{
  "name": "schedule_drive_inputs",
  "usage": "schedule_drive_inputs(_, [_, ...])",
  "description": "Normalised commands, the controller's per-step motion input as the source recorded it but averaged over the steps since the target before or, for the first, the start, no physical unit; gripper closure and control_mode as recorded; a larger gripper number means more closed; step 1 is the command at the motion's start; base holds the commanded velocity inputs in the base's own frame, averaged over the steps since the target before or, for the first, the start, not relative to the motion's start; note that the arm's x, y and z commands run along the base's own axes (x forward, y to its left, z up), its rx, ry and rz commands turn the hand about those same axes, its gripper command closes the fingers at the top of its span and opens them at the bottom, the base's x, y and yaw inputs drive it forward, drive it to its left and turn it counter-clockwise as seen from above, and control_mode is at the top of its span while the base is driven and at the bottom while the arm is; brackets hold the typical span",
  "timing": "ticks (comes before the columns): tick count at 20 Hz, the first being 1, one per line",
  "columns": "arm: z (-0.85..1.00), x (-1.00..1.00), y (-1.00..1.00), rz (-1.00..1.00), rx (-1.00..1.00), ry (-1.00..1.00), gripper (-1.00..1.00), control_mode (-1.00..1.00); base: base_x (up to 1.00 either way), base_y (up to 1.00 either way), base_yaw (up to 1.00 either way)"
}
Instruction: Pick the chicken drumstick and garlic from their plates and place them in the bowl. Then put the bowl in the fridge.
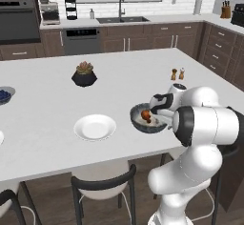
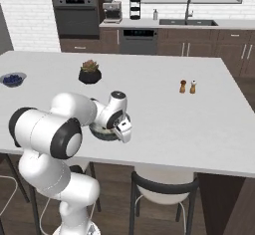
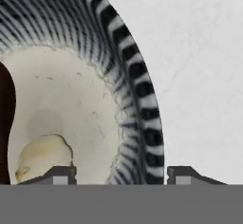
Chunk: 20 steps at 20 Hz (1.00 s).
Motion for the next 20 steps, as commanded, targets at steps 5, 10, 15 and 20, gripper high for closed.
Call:
schedule_drive_inputs(5, [-0.05, 0.01, 0.2, -0.01, 0.0, 0.0, 1.0, -1.0, 0.0, 0.0, 0.0])
schedule_drive_inputs(10, [0.49, -0.01, 0.16, -0.16, 0.05, 0.0, 1.0, -1.0, 0.0, 0.0, 0.0])
schedule_drive_inputs(15, [1.0, -0.2, 0.05, -0.29, 0.09, 0.0, 1.0, -1.0, 0.0, 0.0, 0.0])
schedule_drive_inputs(20, [1.0, -0.4, 0.05, -0.46, 0.07, 0.0, 1.0, -1.0, 0.0, 0.0, 0.0])
